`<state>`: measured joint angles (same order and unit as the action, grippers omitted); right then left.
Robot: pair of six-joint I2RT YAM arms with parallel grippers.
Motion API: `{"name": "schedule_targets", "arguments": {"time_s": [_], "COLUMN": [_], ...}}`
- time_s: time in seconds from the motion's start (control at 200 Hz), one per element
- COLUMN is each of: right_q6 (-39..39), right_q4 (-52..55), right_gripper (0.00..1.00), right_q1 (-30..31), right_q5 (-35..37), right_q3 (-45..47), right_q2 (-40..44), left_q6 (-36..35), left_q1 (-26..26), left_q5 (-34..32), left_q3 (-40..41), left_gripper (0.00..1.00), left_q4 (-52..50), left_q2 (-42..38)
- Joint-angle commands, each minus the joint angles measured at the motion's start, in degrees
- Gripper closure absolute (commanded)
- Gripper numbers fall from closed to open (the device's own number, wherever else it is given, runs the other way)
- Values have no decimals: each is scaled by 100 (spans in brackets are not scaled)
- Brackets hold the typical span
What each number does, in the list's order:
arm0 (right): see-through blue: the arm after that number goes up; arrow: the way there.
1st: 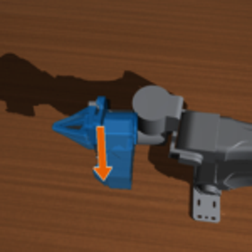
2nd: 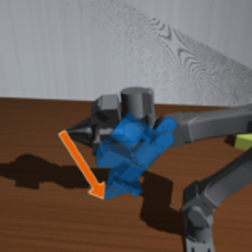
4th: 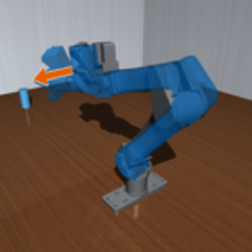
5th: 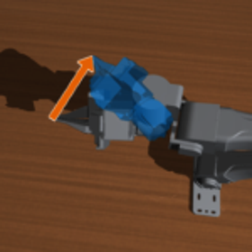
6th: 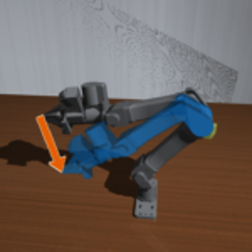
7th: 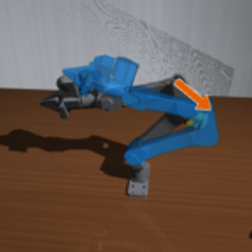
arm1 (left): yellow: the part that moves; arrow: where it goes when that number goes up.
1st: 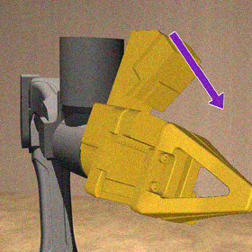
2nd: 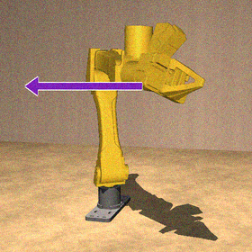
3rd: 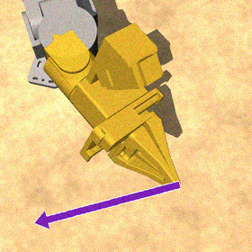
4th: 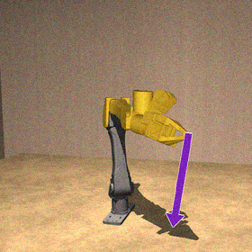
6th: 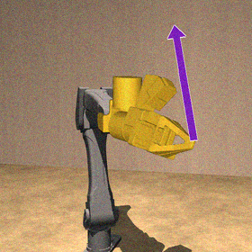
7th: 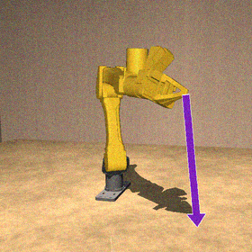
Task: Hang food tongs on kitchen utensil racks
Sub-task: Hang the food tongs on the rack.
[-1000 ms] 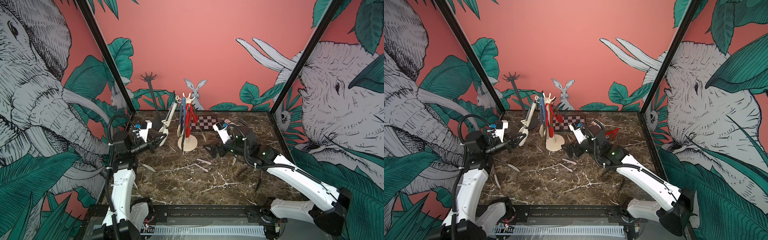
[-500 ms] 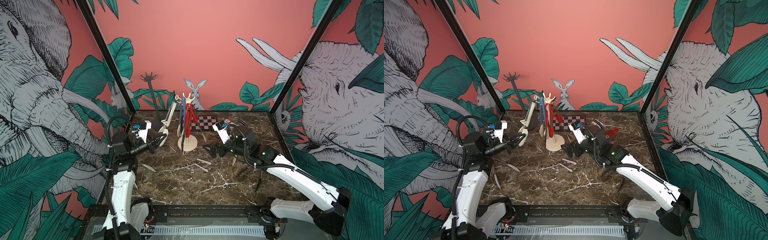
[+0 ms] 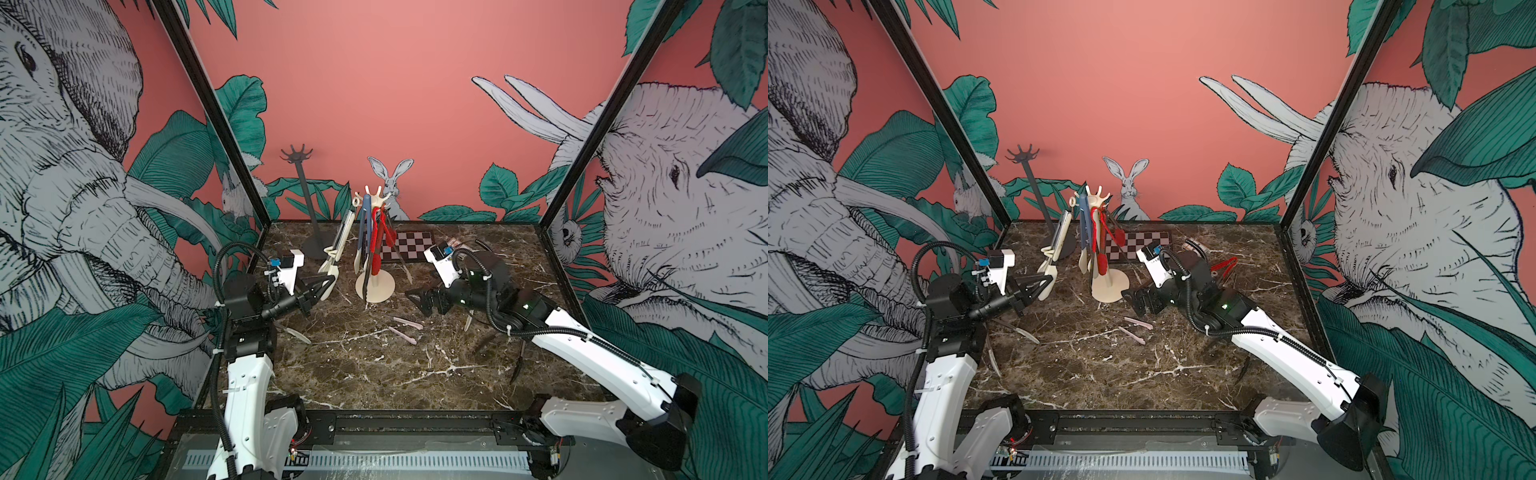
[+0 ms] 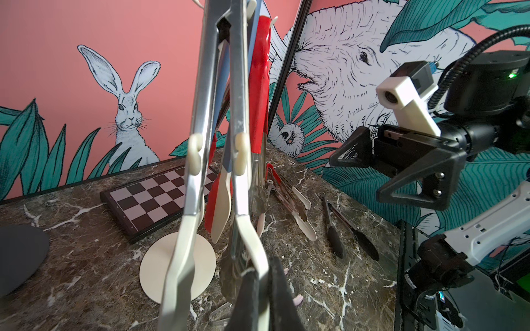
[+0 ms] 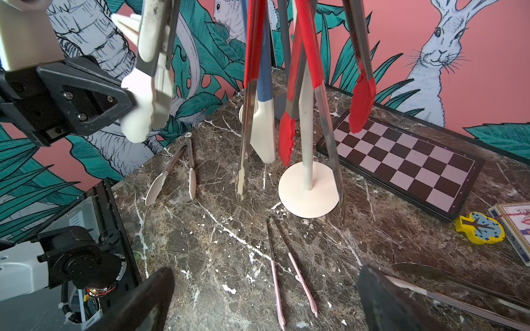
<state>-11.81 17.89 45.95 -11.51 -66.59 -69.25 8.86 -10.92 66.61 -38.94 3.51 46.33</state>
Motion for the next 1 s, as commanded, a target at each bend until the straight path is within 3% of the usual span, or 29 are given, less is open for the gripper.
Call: {"name": "schedule_targets", "arguments": {"time_s": [0.0,0.61,0.995], "right_q6": [13,10,-12], "right_q4": [-154,-143,-191], "right_gripper": [1,1,1], "right_q1": [-34,-34,-34], "right_q5": [-90,-69,-73], "right_q3": [32,171,192], "right_q2": [-9,138,109], "left_q6": [-60,-51,-541], "left_q1": [2,-10,-11], "left_q5": [63,220,298], "left_q3": [18,1,-109], "left_gripper": [100,100,100], "left_q4": [101,10,-790], "left_q2": [-63,273,402]}}
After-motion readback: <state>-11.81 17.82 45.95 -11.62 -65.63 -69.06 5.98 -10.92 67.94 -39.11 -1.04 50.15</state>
